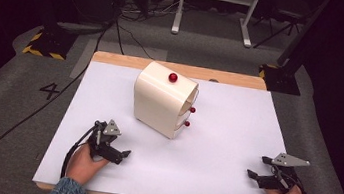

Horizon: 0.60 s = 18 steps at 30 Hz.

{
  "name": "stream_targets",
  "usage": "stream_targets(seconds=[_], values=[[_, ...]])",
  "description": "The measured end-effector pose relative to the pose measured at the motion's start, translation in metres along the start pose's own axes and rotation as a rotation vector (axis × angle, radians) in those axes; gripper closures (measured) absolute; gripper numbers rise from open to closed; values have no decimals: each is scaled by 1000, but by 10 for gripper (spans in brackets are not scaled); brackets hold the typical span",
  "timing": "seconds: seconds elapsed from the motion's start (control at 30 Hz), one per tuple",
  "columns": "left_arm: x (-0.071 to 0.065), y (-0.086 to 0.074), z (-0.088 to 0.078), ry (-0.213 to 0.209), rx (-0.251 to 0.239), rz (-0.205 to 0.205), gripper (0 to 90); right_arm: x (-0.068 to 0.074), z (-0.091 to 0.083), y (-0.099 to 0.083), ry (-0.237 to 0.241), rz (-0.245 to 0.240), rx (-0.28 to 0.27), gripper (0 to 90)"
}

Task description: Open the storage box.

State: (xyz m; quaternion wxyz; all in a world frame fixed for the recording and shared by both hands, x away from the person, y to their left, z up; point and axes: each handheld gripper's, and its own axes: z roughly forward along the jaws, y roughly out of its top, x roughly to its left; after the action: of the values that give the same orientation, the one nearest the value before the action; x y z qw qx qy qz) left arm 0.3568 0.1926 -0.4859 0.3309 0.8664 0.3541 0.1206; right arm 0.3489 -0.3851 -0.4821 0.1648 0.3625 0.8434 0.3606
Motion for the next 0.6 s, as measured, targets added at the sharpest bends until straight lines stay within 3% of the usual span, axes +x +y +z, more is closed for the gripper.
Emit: stream_targets(seconds=[0.6], values=[[1,2,1,-3,3,1,0,0,0,0,-2,8,-4,152]])
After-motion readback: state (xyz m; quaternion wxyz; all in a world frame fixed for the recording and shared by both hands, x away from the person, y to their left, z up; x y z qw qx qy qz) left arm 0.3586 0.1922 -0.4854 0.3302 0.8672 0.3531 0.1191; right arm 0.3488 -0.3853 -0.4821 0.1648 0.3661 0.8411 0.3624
